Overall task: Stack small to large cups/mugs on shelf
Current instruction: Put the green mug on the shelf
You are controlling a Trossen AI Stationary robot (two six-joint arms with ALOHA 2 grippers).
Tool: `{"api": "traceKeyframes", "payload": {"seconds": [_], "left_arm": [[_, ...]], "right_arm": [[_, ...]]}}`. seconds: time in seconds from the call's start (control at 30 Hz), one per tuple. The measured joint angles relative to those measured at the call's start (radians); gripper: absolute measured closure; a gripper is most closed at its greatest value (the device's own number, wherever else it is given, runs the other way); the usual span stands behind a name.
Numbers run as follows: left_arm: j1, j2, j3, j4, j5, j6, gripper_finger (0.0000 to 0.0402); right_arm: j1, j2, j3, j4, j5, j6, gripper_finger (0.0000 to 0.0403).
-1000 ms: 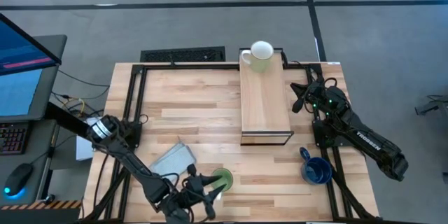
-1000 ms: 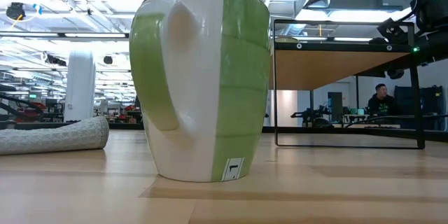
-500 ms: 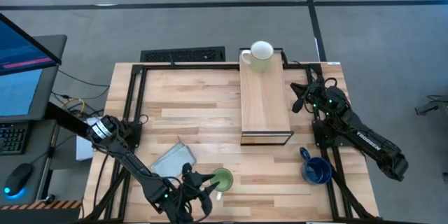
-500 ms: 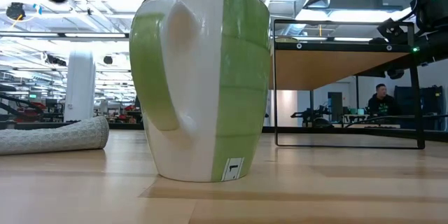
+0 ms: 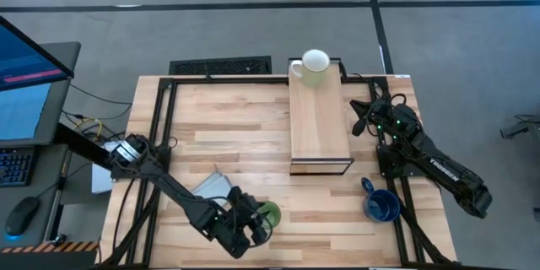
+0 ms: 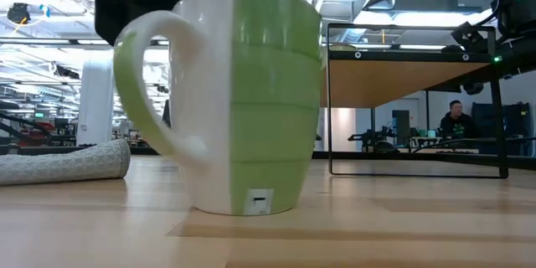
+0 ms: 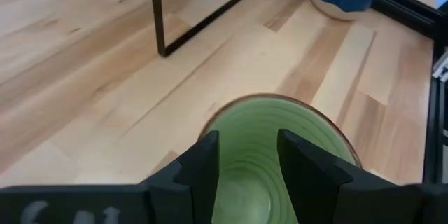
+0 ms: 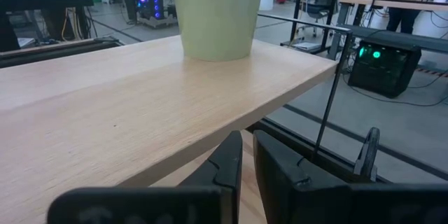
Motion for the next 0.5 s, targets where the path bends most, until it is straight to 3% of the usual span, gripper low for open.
{"api": "traceKeyframes", "payload": {"seconds": [0.5], "left_arm": [[0.009, -0.048, 0.0, -0.001, 0.097, 0.113, 0.0264]], "right_arm": [[0.0, 0.0, 0.0, 0.0, 0.0, -0.008, 0.0343]]}}
